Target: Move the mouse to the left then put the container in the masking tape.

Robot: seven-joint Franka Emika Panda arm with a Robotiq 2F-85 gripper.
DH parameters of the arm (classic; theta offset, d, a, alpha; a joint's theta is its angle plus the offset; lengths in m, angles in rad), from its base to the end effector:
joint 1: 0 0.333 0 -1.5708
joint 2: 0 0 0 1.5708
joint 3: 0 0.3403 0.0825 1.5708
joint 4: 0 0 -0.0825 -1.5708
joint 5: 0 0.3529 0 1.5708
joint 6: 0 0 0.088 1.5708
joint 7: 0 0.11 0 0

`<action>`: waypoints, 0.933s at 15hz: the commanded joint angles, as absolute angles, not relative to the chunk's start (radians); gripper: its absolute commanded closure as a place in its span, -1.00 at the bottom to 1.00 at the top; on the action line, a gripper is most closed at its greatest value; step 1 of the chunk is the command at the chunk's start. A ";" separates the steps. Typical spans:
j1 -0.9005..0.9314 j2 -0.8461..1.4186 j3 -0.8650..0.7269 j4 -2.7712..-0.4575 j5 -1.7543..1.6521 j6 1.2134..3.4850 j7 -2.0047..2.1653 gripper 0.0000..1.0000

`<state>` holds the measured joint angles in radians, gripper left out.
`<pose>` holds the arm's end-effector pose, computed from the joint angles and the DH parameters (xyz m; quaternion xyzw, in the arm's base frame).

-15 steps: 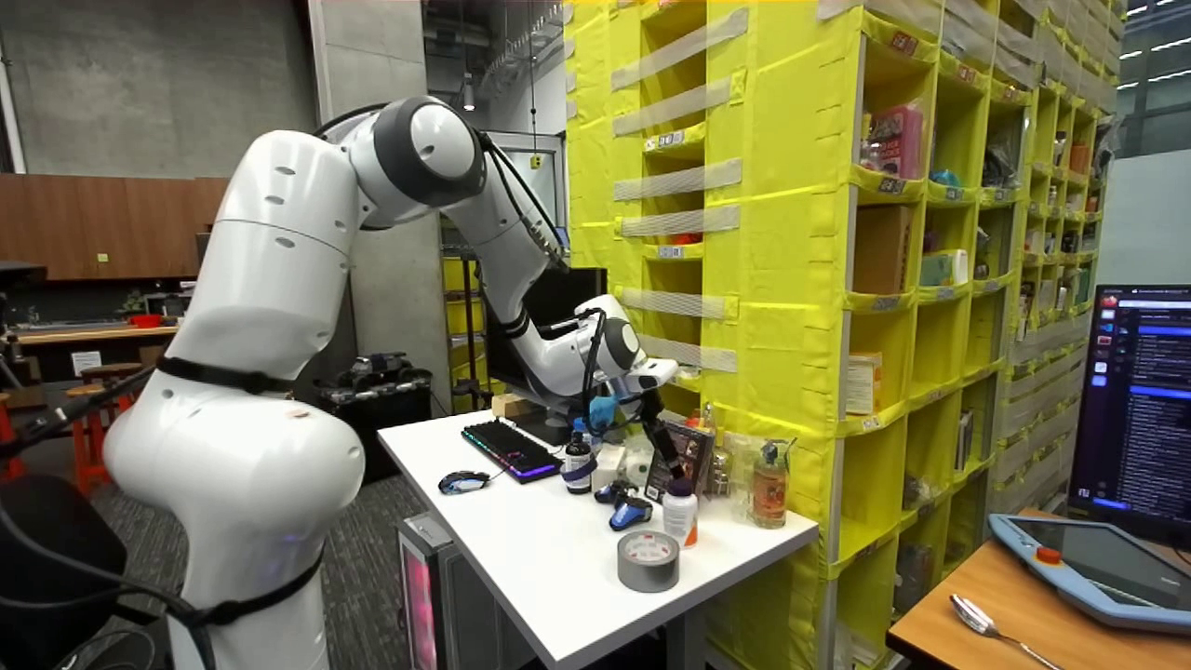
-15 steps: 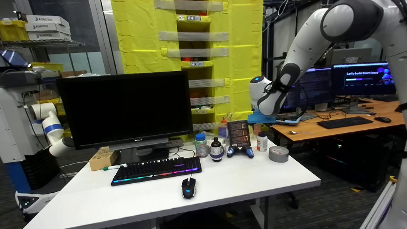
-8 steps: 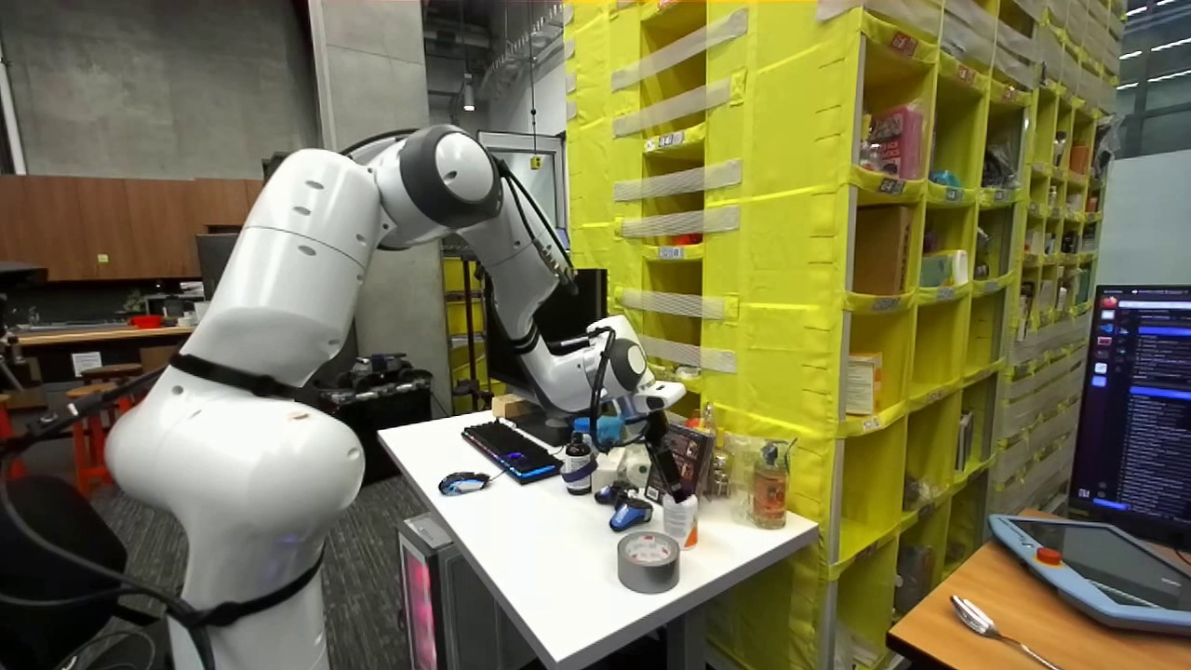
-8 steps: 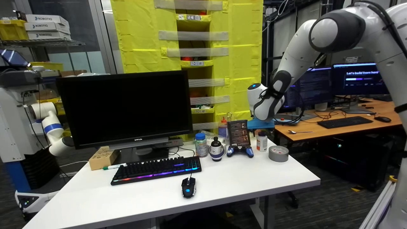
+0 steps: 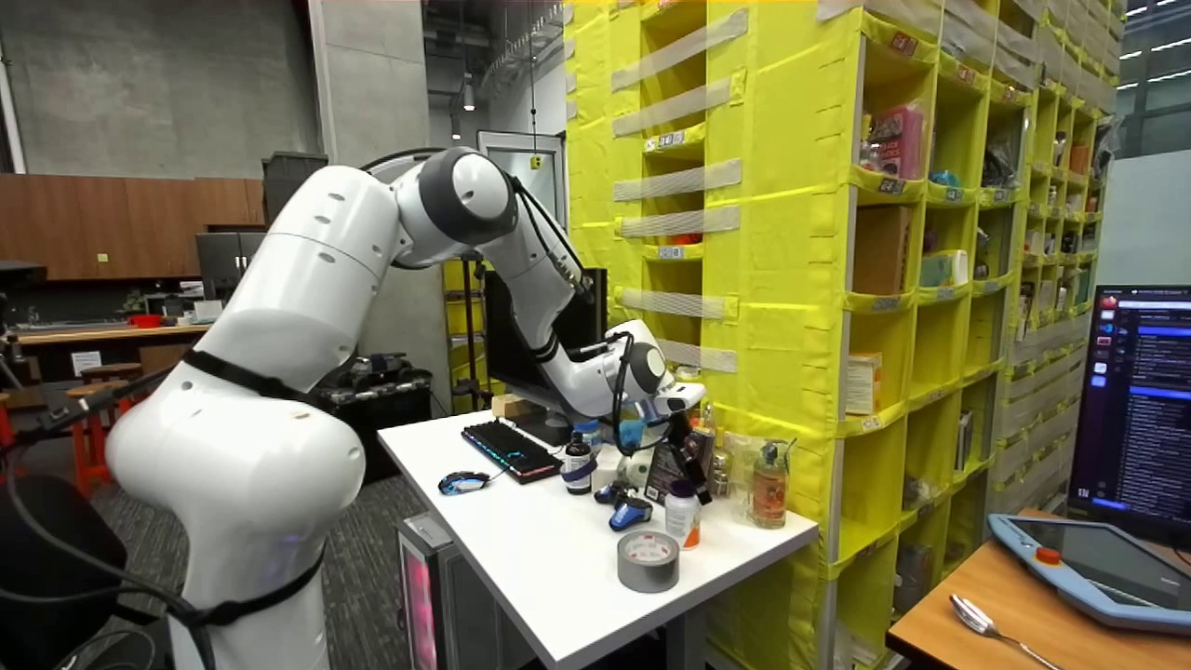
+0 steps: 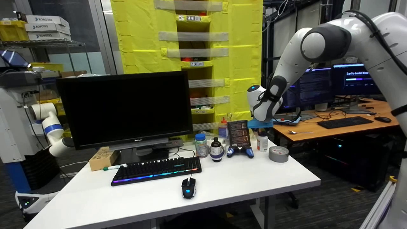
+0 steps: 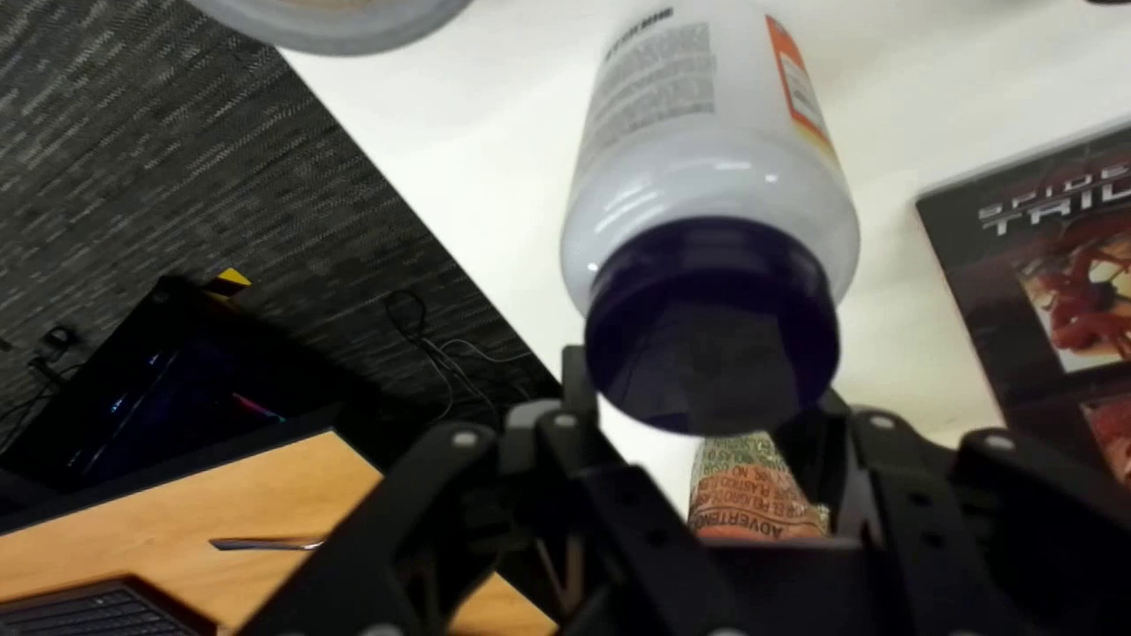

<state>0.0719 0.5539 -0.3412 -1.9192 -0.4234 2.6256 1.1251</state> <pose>0.6207 -0.1412 0.2726 0.8622 -0.4576 0.1540 0.1533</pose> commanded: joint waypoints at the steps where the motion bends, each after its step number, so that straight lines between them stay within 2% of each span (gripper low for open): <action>1: 0.086 0.547 -0.363 -1.910 -0.419 2.639 1.131 0.57; 2: 0.091 0.544 -0.370 -1.912 -0.425 2.645 1.138 0.74; 3: 0.099 0.536 -0.381 -1.918 -0.432 2.648 1.147 -0.13; 4: 0.102 0.532 -0.385 -1.923 -0.435 2.657 1.151 -0.04; 6: 0.112 0.529 -0.399 -1.926 -0.435 2.663 1.160 -0.13; 12: 0.132 0.511 -0.421 -1.943 -0.436 2.677 1.193 -0.91; 14: 0.129 0.496 -0.404 -1.959 -0.424 2.654 1.171 -1.00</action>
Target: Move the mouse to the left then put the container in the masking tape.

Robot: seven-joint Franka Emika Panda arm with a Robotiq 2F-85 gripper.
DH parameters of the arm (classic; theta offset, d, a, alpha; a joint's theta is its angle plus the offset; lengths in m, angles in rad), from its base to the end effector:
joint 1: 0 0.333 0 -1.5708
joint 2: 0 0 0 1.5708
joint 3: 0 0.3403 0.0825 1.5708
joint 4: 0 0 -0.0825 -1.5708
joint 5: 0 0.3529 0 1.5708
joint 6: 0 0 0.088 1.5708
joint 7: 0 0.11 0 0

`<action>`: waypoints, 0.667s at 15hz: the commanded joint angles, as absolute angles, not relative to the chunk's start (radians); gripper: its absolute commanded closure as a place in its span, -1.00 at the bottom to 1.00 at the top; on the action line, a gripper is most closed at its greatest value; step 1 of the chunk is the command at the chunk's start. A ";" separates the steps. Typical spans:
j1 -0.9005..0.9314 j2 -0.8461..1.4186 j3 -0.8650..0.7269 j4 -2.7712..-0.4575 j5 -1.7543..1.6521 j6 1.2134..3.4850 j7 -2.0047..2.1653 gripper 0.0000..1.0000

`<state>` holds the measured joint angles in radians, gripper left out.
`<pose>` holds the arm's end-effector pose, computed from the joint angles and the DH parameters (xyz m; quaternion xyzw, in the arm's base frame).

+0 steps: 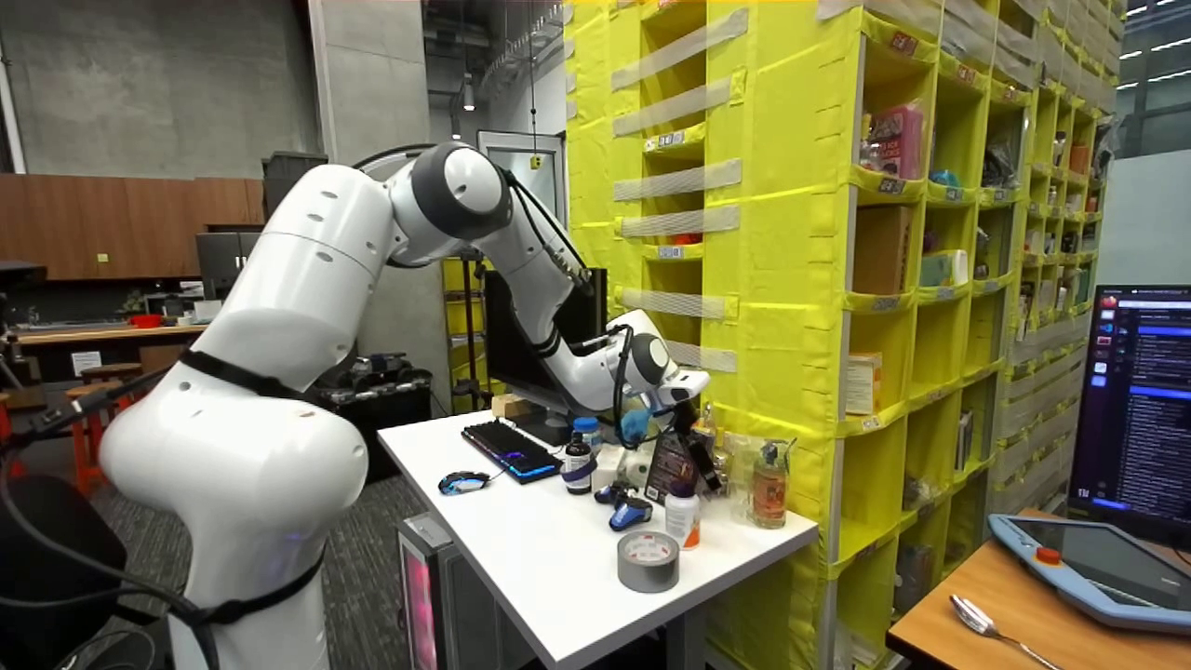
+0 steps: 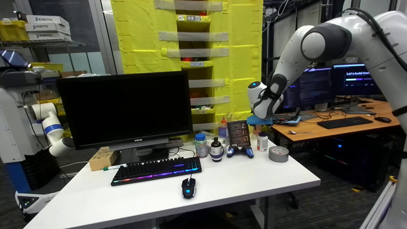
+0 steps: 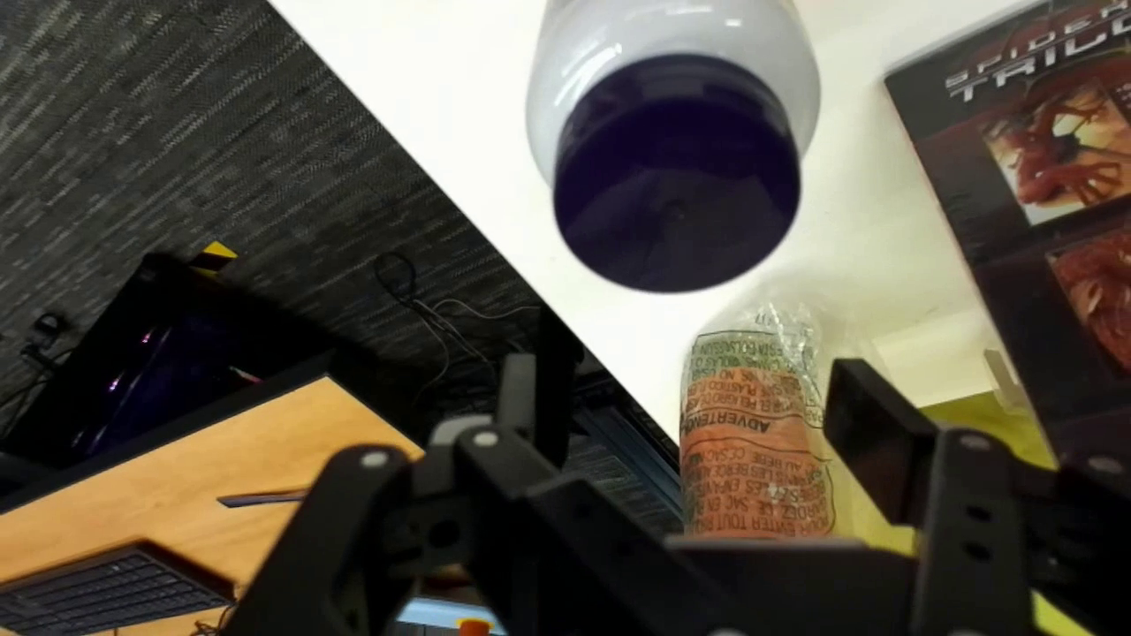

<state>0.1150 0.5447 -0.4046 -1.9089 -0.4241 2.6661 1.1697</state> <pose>0.6268 -0.1474 0.2925 0.8467 -0.4745 0.1899 0.1480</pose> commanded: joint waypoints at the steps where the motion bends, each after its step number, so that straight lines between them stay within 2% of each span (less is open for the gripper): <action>1: 0.127 0.492 -0.396 -1.968 -0.419 2.643 1.159 -1.00; 10: 0.126 0.473 -0.368 -2.028 -0.419 2.596 1.153 -1.00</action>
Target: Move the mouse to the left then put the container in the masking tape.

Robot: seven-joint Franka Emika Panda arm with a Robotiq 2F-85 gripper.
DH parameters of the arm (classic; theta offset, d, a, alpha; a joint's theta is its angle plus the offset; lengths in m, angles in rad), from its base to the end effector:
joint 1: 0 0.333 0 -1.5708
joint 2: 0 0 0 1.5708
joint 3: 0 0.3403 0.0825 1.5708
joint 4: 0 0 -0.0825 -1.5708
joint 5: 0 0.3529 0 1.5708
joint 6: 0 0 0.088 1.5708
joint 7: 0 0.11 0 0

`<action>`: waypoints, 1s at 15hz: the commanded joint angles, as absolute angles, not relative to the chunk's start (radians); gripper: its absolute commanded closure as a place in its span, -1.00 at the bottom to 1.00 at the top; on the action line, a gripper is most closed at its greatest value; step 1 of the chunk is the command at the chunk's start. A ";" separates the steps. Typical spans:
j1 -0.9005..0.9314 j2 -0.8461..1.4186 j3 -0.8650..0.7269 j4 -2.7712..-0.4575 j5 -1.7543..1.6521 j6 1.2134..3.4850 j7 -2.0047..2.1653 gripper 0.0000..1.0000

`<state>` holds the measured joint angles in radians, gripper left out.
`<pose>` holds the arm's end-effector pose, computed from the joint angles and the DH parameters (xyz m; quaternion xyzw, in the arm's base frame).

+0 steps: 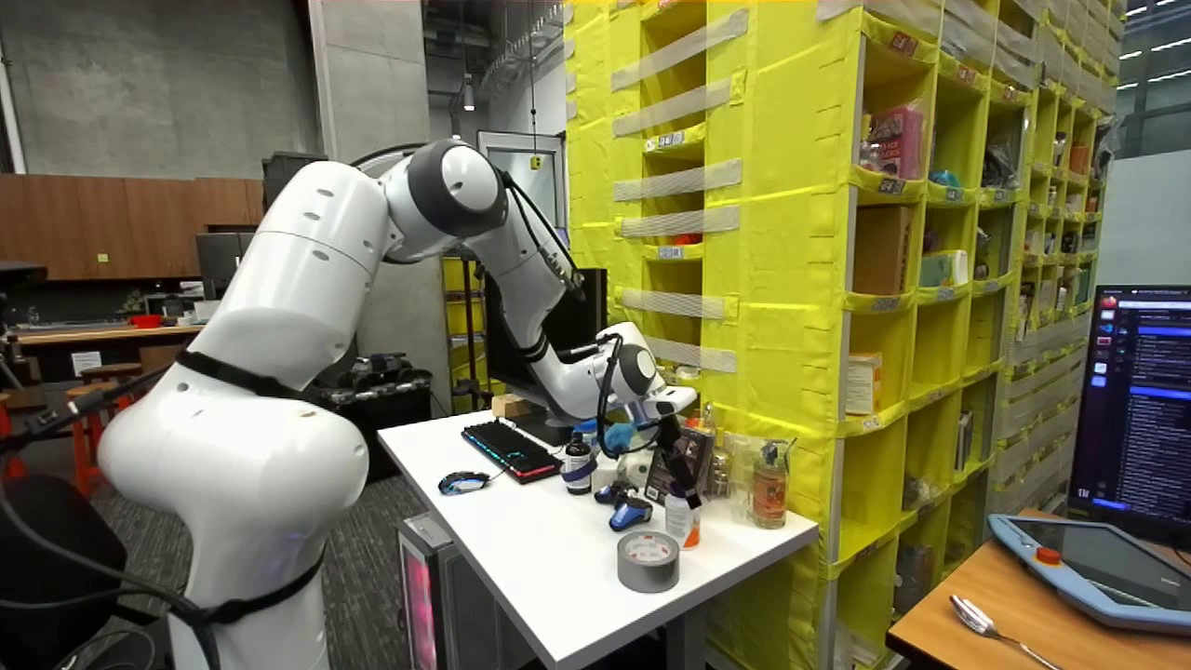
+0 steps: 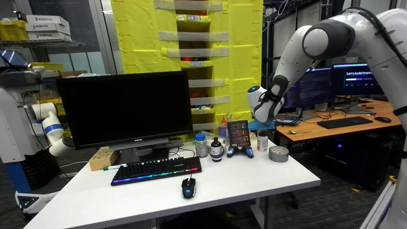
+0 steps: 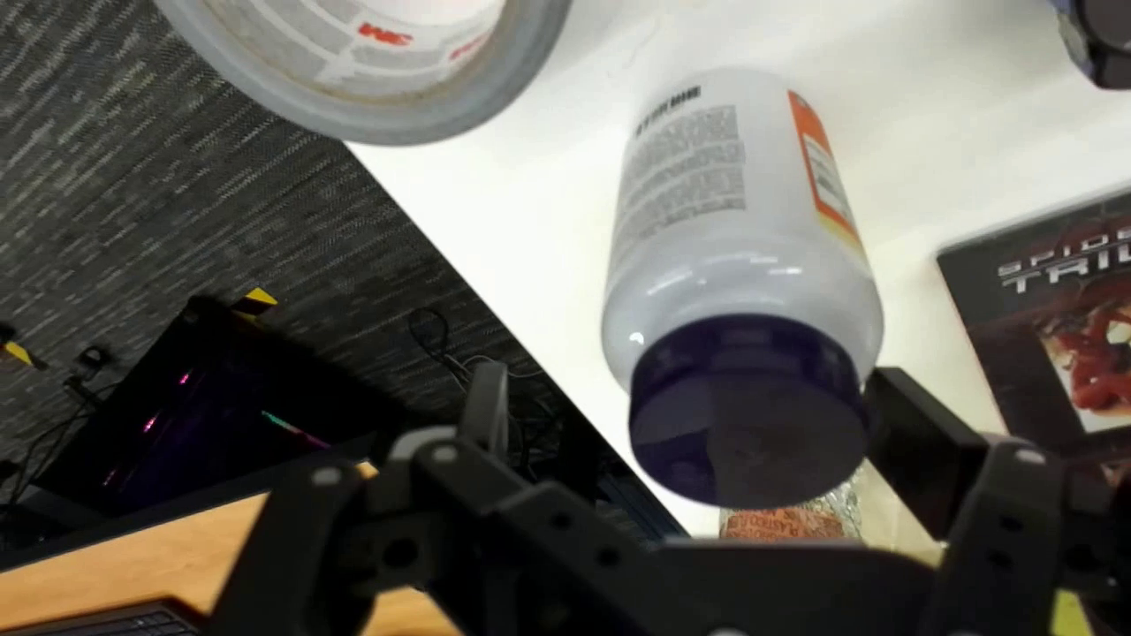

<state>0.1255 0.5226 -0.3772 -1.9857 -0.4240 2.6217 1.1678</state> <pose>0.6037 -0.1286 0.2691 0.8569 -0.4690 0.1437 0.1584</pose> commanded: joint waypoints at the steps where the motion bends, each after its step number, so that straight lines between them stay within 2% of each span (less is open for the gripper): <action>1: 0.125 0.470 -0.365 -2.031 -0.419 2.601 1.152 -0.50; 2: 0.124 0.469 -0.361 -2.031 -0.418 2.606 1.151 -0.48; 5: 0.126 0.461 -0.355 -2.034 -0.420 2.608 1.154 -0.07; 6: 0.127 0.458 -0.353 -2.034 -0.421 2.608 1.155 0.13; 7: 0.127 0.455 -0.352 -2.034 -0.423 2.608 1.155 0.18; 15: 0.140 0.439 -0.365 -2.042 -0.445 2.614 1.178 0.20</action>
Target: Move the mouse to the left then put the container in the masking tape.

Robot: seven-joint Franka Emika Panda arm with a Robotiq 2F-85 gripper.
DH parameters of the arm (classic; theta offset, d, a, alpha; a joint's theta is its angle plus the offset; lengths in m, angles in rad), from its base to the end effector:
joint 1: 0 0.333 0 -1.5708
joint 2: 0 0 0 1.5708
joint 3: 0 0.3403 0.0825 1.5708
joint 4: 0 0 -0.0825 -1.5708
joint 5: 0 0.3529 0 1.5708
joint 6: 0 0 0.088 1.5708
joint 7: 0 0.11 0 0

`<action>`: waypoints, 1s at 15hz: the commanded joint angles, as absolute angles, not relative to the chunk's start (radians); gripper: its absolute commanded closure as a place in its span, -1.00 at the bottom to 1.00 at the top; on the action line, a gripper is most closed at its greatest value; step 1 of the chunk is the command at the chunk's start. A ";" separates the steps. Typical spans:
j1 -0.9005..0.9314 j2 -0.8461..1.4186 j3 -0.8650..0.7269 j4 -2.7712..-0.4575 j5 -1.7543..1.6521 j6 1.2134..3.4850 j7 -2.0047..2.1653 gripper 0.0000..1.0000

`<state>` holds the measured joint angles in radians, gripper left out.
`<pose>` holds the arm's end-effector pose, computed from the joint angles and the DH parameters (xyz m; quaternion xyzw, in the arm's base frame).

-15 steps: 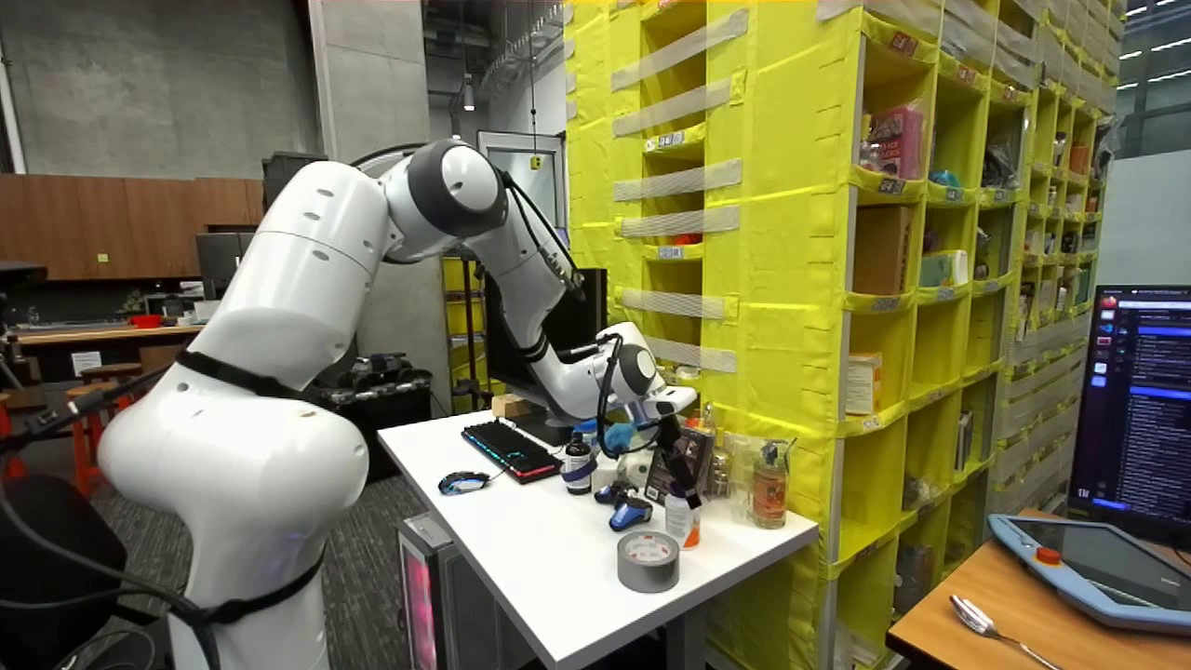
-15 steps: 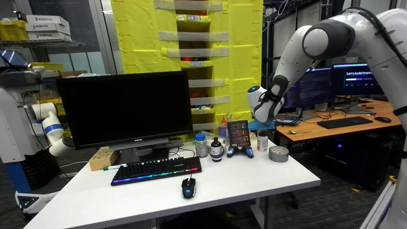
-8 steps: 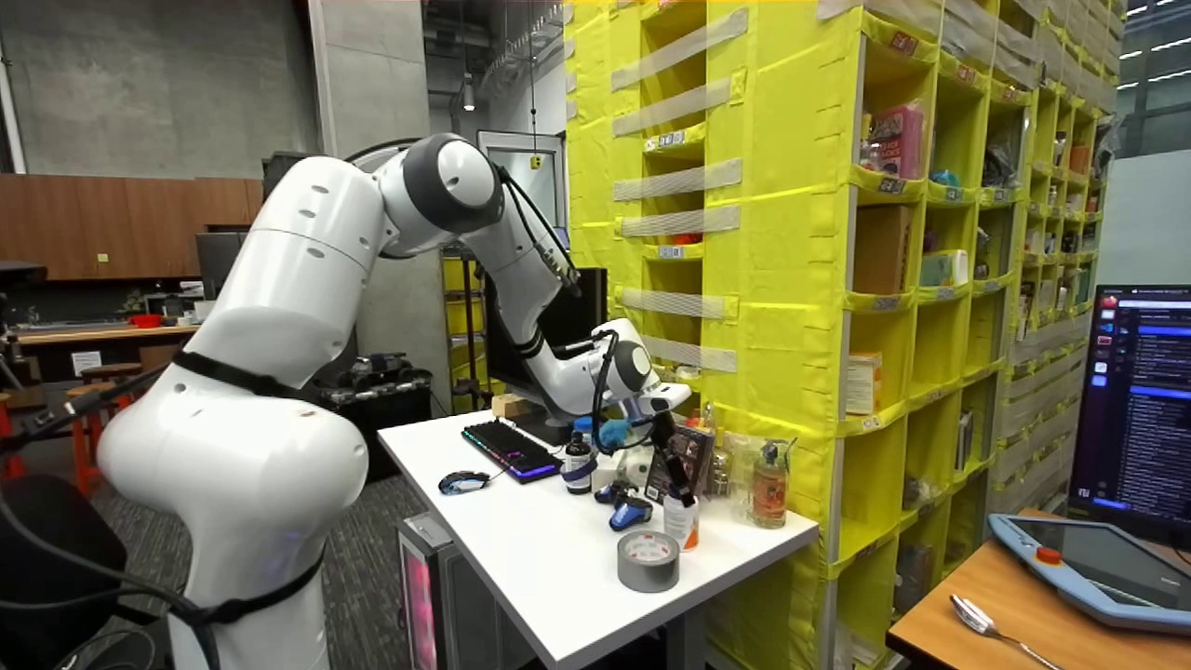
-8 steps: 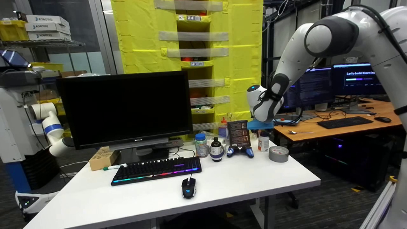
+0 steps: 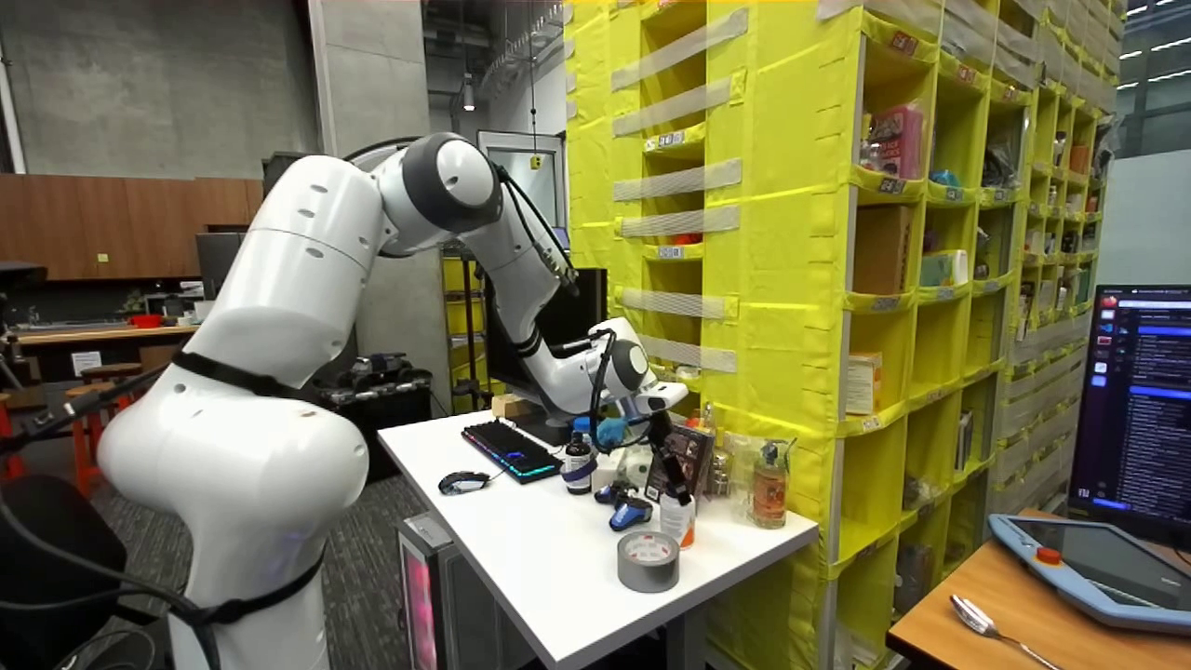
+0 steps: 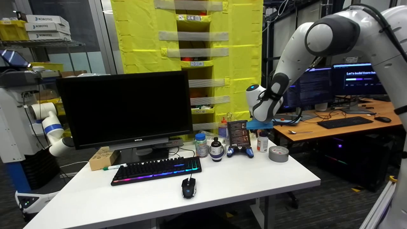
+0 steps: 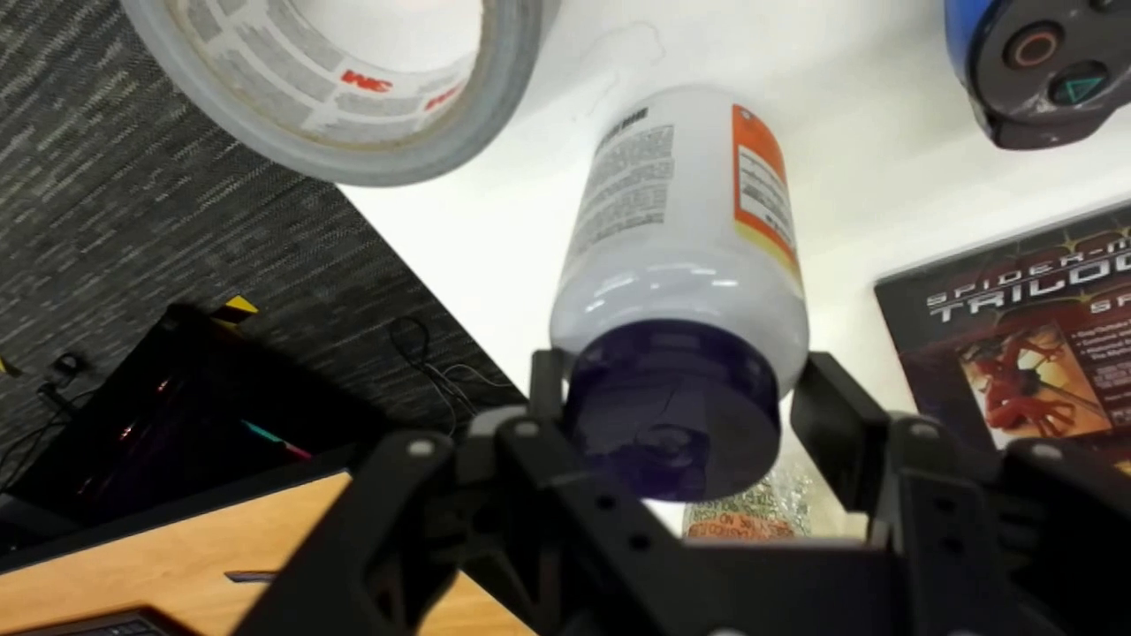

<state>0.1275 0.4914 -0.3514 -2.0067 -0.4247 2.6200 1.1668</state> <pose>0.6014 -0.1129 0.2767 0.8629 -0.4616 0.1438 0.1468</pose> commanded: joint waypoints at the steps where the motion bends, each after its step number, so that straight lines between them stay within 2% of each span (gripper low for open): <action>1: 0.144 0.431 -0.373 -2.048 -0.453 2.616 1.189 0.20; 9: 0.160 0.317 -0.430 -2.126 -0.571 2.621 1.317 0.20; 15: 0.127 0.218 -0.409 -2.186 -0.714 2.567 1.468 0.20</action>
